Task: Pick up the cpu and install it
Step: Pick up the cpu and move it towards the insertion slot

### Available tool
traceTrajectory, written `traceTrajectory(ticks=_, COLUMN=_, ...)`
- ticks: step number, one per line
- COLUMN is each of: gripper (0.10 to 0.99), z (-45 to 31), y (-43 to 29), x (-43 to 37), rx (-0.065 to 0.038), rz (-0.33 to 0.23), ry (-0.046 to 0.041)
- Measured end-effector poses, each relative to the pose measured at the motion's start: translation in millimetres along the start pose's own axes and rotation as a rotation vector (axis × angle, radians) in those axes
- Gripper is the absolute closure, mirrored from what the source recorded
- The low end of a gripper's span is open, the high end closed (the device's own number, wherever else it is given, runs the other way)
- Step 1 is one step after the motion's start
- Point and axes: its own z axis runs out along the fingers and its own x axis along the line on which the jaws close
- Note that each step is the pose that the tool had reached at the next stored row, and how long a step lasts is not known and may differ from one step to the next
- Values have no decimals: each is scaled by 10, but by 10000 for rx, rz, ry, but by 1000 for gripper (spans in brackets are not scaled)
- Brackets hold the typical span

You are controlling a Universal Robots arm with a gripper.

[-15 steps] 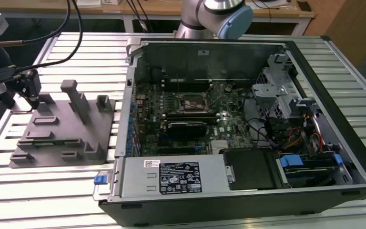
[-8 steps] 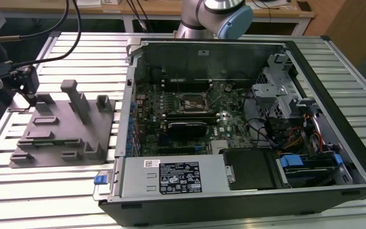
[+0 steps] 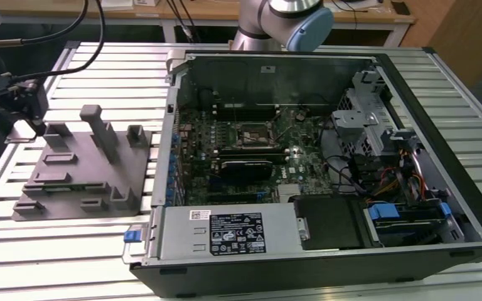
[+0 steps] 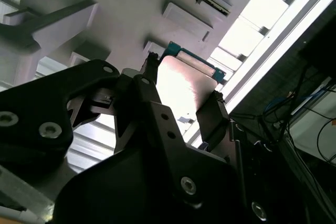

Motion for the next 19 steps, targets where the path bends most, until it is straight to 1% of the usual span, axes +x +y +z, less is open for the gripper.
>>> traceTrajectory(ticks=19, gripper=545, z=-231, y=10, x=-1, rx=-8, rz=-1, ry=-13)
